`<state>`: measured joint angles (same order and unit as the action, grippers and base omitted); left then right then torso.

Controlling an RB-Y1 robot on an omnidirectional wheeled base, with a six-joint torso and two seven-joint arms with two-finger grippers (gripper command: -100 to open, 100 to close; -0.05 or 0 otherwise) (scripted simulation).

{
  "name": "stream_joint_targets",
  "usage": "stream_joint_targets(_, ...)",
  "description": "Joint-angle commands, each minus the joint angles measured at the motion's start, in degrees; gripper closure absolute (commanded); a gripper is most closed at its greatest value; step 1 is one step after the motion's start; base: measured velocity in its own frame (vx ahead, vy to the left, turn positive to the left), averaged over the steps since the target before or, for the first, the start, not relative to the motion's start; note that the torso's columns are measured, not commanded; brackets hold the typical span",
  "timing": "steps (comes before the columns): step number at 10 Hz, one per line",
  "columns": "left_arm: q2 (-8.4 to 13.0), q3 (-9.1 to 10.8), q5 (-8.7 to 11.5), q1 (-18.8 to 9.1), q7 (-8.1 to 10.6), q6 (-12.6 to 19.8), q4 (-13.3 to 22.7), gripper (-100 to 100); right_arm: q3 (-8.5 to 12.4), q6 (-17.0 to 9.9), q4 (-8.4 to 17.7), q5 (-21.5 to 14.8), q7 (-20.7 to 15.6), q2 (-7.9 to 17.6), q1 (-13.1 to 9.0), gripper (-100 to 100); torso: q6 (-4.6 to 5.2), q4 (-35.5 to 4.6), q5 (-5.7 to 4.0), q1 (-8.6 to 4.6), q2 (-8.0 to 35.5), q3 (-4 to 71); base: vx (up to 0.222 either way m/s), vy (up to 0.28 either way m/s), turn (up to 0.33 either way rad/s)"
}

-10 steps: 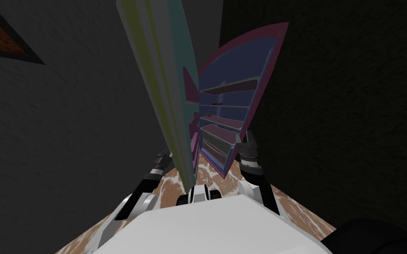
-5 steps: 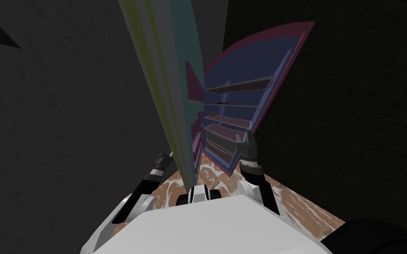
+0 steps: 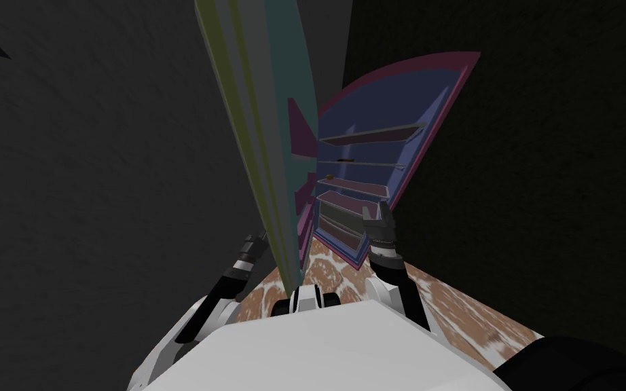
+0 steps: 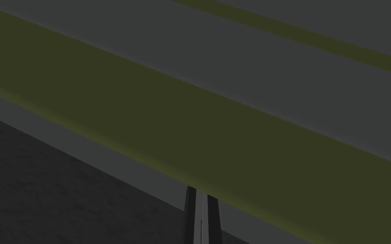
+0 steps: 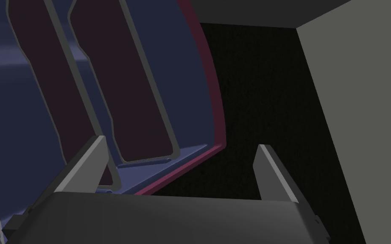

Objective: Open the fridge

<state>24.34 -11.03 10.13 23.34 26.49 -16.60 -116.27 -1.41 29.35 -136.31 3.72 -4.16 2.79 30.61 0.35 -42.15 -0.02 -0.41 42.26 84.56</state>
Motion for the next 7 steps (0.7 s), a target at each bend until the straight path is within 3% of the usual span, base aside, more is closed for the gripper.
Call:
stream_joint_targets(1,0.4,0.46,0.4,0.2,0.53,0.9,-1.5,-100,0.0,0.0,0.0,0.0,0.0,0.0,0.0,0,-0.18,0.0,-0.07,-0.18,0.0,0.0,0.036,0.021,0.096)
stream_joint_targets(2,0.2,0.73,0.3,0.1,0.24,0.2,-1.3,-100,0.0,0.0,0.0,0.0,0.0,0.0,0.0,0,-0.11,0.1,-0.04,-0.28,-0.1,0.1,0.008,0.017,0.058)
stream_joint_targets(3,1.3,1.78,0.9,1.0,0.97,1.6,-4.4,-100,0.0,0.0,0.0,0.0,0.0,0.0,0.0,0,0.01,0.2,0.02,-0.23,-0.2,0.1,0.014,0.002,0.069)
stream_joint_targets(7,3.2,2.96,1.8,3.0,2.31,4.4,-9.9,-100,0.0,0.0,0.0,0.0,0.0,0.0,0.0,0,-0.22,-0.3,-0.11,0.07,0.4,-0.2,0.024,-0.003,0.091)
